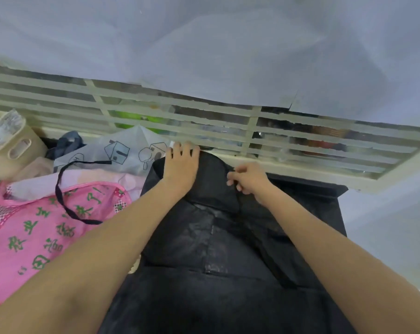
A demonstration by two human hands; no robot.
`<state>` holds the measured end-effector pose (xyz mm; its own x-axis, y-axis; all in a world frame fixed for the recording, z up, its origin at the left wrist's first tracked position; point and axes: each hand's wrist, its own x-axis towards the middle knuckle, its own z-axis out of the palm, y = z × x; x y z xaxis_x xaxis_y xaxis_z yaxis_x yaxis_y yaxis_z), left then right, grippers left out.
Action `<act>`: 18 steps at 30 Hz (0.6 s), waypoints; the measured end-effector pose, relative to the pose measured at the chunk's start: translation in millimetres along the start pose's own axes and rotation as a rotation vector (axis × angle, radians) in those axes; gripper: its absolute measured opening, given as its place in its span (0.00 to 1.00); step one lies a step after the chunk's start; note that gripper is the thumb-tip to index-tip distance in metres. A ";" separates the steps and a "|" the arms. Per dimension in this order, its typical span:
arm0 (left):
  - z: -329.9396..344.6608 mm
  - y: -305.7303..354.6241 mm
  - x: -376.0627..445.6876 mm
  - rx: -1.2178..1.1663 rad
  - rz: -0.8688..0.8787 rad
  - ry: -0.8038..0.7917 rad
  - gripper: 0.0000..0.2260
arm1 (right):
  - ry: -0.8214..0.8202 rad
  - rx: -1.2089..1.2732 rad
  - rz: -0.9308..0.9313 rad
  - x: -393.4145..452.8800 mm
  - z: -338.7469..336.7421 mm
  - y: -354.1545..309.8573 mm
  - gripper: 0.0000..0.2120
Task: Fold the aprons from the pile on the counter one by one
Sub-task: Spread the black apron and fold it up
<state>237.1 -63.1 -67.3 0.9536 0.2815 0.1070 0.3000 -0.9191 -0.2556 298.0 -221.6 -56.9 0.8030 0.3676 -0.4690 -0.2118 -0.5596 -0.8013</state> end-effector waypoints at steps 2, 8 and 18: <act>3.3 -4.9 9.0 -0.090 -0.116 -0.143 0.20 | 0.042 0.008 -0.076 7.6 -11.8 -22.1 0.04; 1.9 -20.1 18.6 -0.119 0.118 -0.182 0.17 | 0.191 -0.825 -0.636 25.6 -15.4 -57.1 0.11; -18.6 -54.7 -21.0 -0.689 0.260 -0.505 0.11 | -0.139 -1.065 -0.762 31.4 23.1 -65.4 0.28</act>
<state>200.2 -23.9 -37.8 0.9358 -0.0207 -0.3519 0.1452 -0.8869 0.4385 324.2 -156.3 -27.8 0.4486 0.8859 -0.1182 0.8565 -0.4639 -0.2265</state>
